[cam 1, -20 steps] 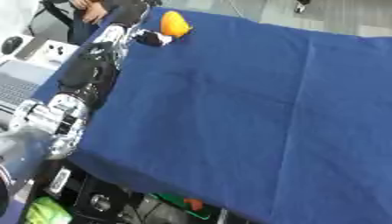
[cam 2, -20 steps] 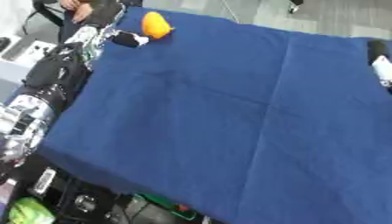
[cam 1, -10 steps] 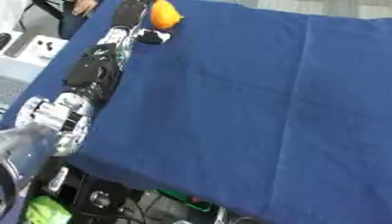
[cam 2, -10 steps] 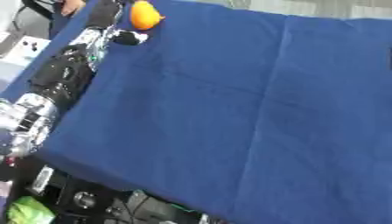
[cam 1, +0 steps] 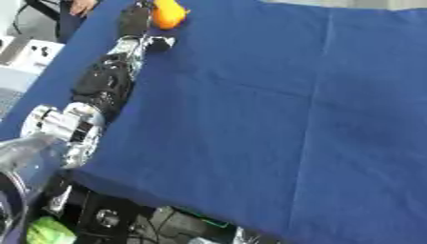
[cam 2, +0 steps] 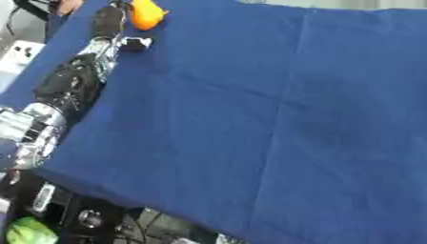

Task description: Pick up the objects with one hand, pass them to the other hand, and then place them into the box on the other side of the table.

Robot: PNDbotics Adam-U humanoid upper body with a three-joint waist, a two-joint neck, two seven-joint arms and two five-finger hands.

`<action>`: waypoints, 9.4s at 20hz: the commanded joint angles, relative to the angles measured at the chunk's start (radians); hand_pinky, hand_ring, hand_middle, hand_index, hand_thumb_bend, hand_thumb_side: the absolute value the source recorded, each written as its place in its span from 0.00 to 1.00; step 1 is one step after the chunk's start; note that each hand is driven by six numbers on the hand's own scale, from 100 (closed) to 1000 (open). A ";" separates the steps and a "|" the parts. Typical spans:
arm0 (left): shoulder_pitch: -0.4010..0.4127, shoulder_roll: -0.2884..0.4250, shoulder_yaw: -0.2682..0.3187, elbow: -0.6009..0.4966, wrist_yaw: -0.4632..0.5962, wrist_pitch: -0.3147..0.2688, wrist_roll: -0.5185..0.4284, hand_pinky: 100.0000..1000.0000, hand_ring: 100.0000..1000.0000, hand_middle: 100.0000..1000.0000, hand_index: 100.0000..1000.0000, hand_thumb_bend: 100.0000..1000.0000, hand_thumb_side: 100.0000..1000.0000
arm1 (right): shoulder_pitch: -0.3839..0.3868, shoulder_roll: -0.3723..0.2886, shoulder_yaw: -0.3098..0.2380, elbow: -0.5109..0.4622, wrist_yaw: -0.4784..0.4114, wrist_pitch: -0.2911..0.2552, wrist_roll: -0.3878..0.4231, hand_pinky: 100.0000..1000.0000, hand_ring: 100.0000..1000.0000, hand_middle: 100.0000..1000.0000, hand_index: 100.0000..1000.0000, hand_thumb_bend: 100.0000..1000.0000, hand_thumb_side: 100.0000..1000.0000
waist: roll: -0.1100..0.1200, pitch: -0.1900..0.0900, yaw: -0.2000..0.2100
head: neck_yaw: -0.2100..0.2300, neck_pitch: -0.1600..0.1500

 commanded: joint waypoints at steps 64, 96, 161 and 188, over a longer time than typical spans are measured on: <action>0.247 -0.135 -0.237 -1.238 1.200 -0.327 -0.683 0.63 0.21 0.24 0.30 0.00 0.21 | -0.103 0.044 -0.003 -0.054 0.119 -0.050 -0.017 0.87 0.80 0.81 0.94 0.23 0.34 | -0.050 -0.100 0.085 | -0.481 -0.039; 0.111 -0.294 -0.313 -1.096 1.235 -0.449 -0.849 0.63 0.21 0.24 0.30 0.00 0.23 | -0.225 0.158 0.118 -0.110 0.161 -0.151 0.101 0.93 0.81 0.81 0.91 0.22 0.34 | -0.080 -0.098 0.078 | -0.435 -0.049; 0.113 -0.348 -0.322 -1.154 1.183 -0.463 -0.825 0.68 0.35 0.41 0.44 0.14 0.26 | -0.139 0.156 0.157 -0.019 0.215 -0.062 -0.188 0.61 0.50 0.50 0.40 0.00 0.00 | -0.076 -0.108 0.089 | -0.439 -0.130; 0.099 -0.376 -0.330 -1.172 1.218 -0.446 -0.838 0.69 0.35 0.41 0.45 0.11 0.25 | -0.157 0.191 0.190 -0.018 0.189 -0.157 0.027 0.82 0.66 0.72 0.83 0.41 0.25 | -0.080 -0.112 0.089 | -0.449 -0.127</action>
